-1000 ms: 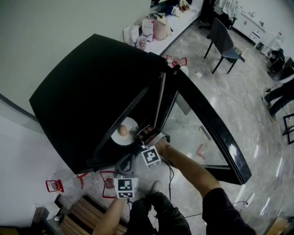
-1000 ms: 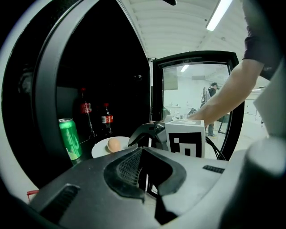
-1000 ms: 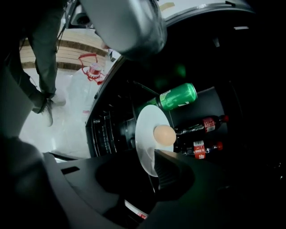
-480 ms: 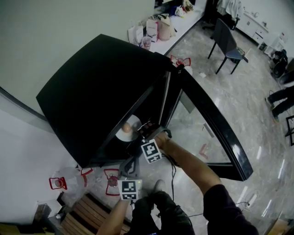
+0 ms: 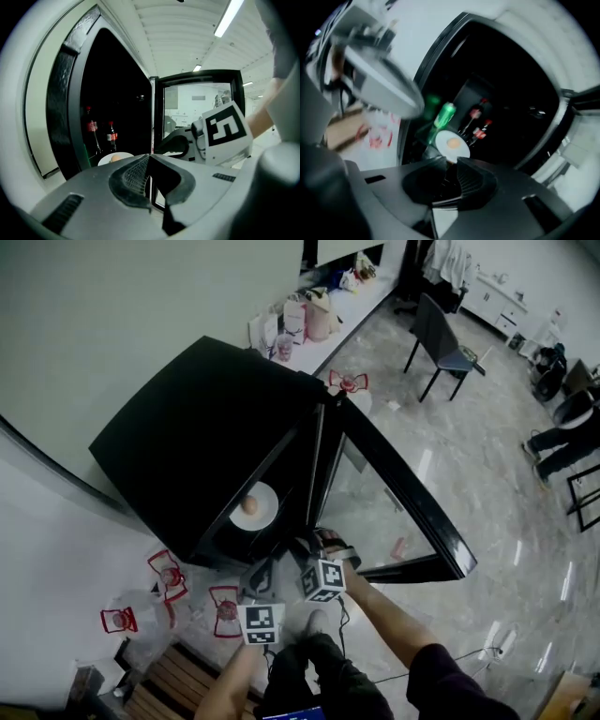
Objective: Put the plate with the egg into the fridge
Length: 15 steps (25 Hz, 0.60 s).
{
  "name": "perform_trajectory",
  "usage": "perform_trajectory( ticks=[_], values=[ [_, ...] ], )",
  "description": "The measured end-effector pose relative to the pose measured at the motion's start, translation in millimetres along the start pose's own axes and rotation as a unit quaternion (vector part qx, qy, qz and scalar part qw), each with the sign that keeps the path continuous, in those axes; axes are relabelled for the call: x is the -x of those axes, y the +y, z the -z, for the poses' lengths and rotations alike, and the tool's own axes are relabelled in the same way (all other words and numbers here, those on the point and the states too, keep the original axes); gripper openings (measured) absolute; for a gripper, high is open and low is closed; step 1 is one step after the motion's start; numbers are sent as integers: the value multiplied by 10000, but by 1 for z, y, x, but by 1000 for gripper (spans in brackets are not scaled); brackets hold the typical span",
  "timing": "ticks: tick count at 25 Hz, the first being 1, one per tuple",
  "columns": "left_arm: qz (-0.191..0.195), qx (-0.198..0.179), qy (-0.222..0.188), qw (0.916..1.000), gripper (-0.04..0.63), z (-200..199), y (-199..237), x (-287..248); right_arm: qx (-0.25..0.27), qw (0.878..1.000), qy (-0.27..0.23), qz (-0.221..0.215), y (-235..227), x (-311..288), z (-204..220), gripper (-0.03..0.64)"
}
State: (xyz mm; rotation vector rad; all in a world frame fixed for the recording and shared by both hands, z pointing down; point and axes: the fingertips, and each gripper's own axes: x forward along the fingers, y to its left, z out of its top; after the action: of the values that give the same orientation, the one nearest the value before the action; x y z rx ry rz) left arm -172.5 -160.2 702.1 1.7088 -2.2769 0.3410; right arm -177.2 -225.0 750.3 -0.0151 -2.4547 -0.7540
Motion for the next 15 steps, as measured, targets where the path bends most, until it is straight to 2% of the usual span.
perform_trajectory(
  ticks=[2,5,9,12,15],
  values=[
    [112,-94,-144,9998,9,-23,-6,15,-800,9956,-312,375,-9,36,-24,32],
    [274,-218,-422,9985,9,-60,-16,42,-1785,9781,-716,797,-23,90,-59,9],
    [470,-370,-833,9947,9,-108,-25,78,-3187,9344,-1289,935,-36,152,-100,9],
    [606,-483,-1002,9919,9,-128,-31,99,-3691,9105,-1564,1011,-31,184,-116,9],
    [666,-485,-1109,9904,9,-137,-36,114,-3803,9029,-1679,1095,-22,206,-123,9]
  ],
)
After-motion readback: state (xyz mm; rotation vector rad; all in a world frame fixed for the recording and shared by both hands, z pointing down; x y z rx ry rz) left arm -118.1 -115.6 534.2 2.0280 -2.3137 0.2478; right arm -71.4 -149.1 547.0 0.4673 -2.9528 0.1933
